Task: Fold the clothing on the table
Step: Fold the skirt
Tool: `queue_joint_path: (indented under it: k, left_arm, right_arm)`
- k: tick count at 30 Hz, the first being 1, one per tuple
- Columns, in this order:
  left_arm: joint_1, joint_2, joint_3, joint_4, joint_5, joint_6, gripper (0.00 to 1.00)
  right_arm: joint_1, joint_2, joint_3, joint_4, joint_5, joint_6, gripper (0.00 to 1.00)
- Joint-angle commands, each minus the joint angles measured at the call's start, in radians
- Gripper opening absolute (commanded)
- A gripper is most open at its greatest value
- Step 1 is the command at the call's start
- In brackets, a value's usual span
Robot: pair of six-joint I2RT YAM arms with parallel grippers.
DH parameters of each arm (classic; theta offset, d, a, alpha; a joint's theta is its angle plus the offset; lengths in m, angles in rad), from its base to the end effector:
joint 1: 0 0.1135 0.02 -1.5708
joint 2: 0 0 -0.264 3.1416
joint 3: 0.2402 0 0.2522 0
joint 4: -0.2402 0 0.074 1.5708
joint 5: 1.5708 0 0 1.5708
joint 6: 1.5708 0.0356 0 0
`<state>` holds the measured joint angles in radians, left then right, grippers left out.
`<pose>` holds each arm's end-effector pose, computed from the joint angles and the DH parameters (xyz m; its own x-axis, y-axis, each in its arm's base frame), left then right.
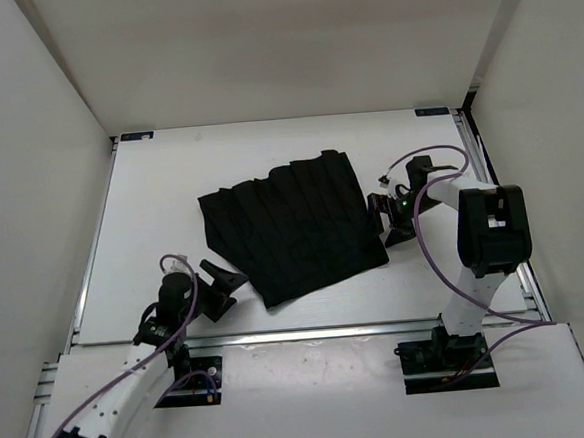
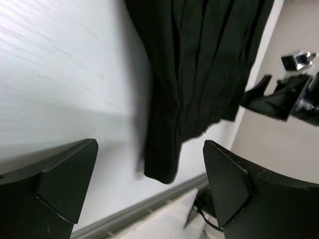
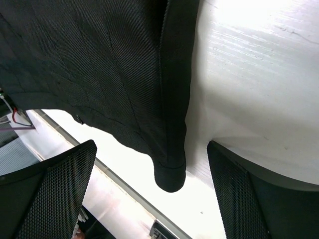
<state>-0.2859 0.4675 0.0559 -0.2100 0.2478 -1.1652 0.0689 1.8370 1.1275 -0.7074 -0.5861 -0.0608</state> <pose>0.1137 -0.0425 0.1263 -0.6475 -0.7382 -0.1895 -0.3300 0.4957 -0.8033 0.3281 0.0424 0.1517 -0.9754 -0.1180 -0.1862 -0.2016 0.8196 0.5362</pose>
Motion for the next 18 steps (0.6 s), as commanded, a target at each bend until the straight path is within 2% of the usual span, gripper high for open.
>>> queue_joint_path:
  k: [1,3,5,9,14,17,18]
  left_arm:
    - [-0.122,0.135,0.001,0.122,-0.067,-0.031,0.99]
    - [-0.179,0.253,0.063,0.156,-0.105,-0.010,0.98]
    - [-0.229,0.440,0.123,0.199,-0.107,0.019,0.98]
    - [-0.301,0.693,0.300,0.164,-0.111,0.102,0.98]
    - [-0.346,0.804,0.375,0.126,-0.104,0.153,0.96]
    - [-0.363,0.798,0.372,0.124,-0.099,0.154,0.85]
    - [-0.360,0.793,0.366,0.118,-0.096,0.151,0.84]
  right_arm:
    - [-0.017,0.014,-0.032,0.019,0.072,-0.040,0.98]
    - [-0.017,0.019,-0.032,0.023,0.077,-0.048,0.98]
    - [-0.011,0.015,-0.035,0.023,0.083,-0.051,0.97]
    - [-0.012,0.015,-0.047,0.034,0.088,-0.045,0.96]
    - [-0.017,0.010,-0.063,0.048,0.086,-0.033,0.93]
    - [-0.026,0.007,-0.072,0.054,0.083,-0.034,0.89]
    - [-0.018,0.008,-0.075,0.060,0.091,-0.027,0.84]
